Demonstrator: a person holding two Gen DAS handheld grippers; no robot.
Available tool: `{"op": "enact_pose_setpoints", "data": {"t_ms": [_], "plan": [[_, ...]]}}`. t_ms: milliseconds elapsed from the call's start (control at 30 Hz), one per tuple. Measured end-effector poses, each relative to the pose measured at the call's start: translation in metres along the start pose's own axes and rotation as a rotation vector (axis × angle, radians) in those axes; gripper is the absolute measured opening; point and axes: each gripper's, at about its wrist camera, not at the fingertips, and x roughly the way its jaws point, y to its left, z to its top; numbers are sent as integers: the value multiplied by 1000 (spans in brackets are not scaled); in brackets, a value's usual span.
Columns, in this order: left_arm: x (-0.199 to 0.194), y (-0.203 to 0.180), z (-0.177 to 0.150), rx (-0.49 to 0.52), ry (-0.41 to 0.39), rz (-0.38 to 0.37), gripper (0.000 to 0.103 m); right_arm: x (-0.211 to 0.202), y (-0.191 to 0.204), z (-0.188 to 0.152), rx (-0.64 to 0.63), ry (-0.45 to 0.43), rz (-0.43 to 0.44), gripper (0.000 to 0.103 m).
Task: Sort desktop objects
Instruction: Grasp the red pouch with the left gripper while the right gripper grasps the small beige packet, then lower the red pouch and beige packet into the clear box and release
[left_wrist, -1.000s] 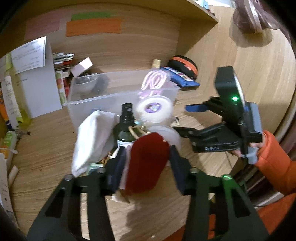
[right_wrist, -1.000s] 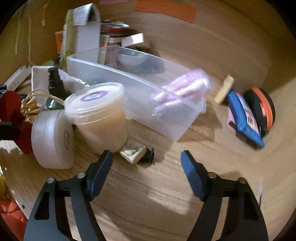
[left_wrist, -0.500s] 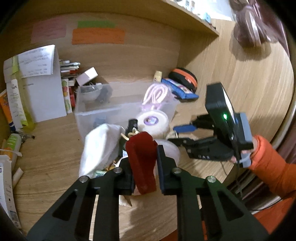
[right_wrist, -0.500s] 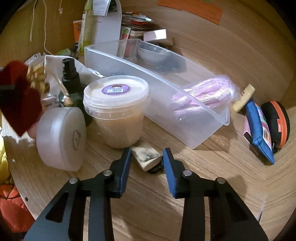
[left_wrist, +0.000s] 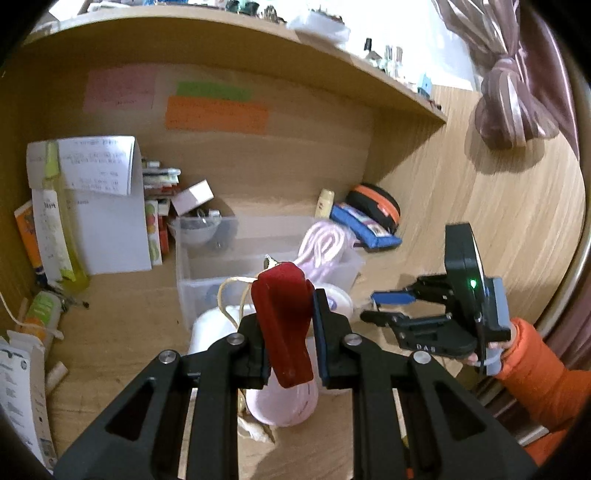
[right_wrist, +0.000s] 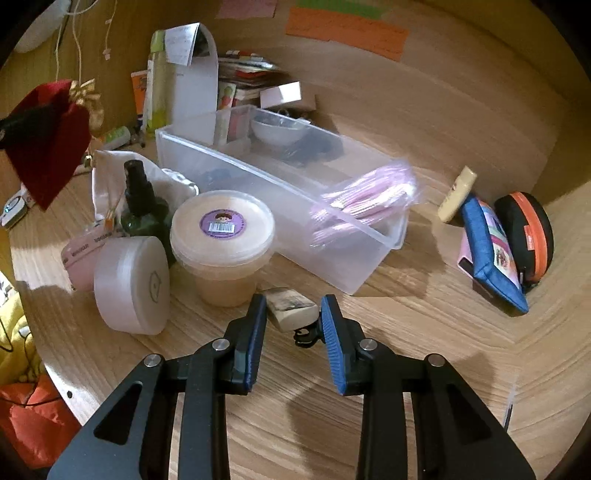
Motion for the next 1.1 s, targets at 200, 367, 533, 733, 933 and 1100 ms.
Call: {"op": "enact_pose_setpoints", "data": {"t_ms": [200,367,533,733,933,1100], "plan": [[6,3,6,-18,-3,1,18,10,-2,-7,25,44,12,28],[10,4,10,-35,-3,0,18,15,-2,-14,14,76,24,30],[15,4,12,-52,1,-15,18,20,2,-10,-39,83,25,32],[18,4,15,-49,3,-2,18,30,0,-4,-69,103,44,33],[15,8,26,-51,-17,5,18,29,0,-1,-62,100,30,22],[14,8,37,-44,-39,11,18,16,-11,5,-6,55,31,22]]}}
